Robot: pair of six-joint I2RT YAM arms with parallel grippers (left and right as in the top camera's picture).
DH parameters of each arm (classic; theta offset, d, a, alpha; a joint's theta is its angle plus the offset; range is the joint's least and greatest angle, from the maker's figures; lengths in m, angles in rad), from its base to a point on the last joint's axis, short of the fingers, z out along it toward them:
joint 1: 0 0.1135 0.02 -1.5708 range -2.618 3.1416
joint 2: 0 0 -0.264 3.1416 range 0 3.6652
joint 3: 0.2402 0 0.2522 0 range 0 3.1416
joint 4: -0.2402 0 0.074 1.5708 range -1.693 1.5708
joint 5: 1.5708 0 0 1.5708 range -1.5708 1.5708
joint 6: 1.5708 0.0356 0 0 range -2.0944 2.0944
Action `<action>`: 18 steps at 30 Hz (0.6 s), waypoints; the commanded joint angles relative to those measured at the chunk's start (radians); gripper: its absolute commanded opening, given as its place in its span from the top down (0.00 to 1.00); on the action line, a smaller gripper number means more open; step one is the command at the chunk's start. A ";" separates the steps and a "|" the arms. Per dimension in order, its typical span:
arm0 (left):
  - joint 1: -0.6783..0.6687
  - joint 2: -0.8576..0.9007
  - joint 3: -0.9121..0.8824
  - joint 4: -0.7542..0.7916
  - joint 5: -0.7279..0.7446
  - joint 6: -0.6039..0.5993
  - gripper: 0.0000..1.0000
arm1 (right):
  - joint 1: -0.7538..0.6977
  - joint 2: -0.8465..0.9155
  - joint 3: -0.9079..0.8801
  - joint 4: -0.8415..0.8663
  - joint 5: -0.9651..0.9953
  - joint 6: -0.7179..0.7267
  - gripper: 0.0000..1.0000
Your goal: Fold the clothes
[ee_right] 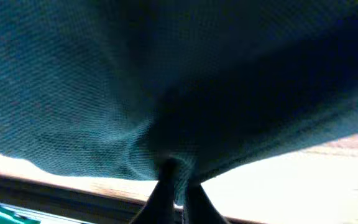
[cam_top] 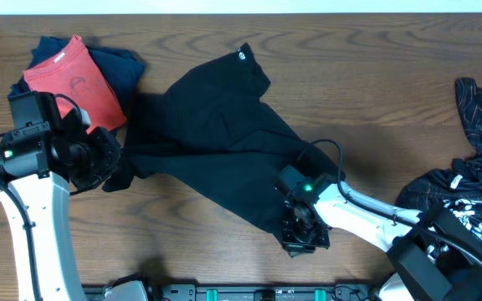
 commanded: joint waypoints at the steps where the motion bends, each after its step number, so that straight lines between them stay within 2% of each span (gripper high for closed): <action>1: 0.004 -0.002 -0.001 -0.002 -0.012 0.010 0.94 | -0.007 0.034 -0.015 0.022 0.067 0.001 0.99; 7: 0.004 -0.002 -0.001 -0.002 -0.012 0.010 0.94 | -0.055 0.013 0.002 0.008 0.087 0.042 0.99; 12: 0.004 -0.002 -0.001 0.003 -0.012 0.010 0.94 | -0.123 -0.095 0.079 -0.029 0.201 0.043 0.99; 15: 0.004 -0.002 -0.001 0.011 0.000 0.013 0.94 | -0.179 -0.181 0.157 -0.068 0.278 0.005 0.99; 18: 0.004 -0.003 -0.001 0.025 0.076 0.045 0.94 | -0.238 -0.267 0.251 -0.116 0.347 -0.051 0.99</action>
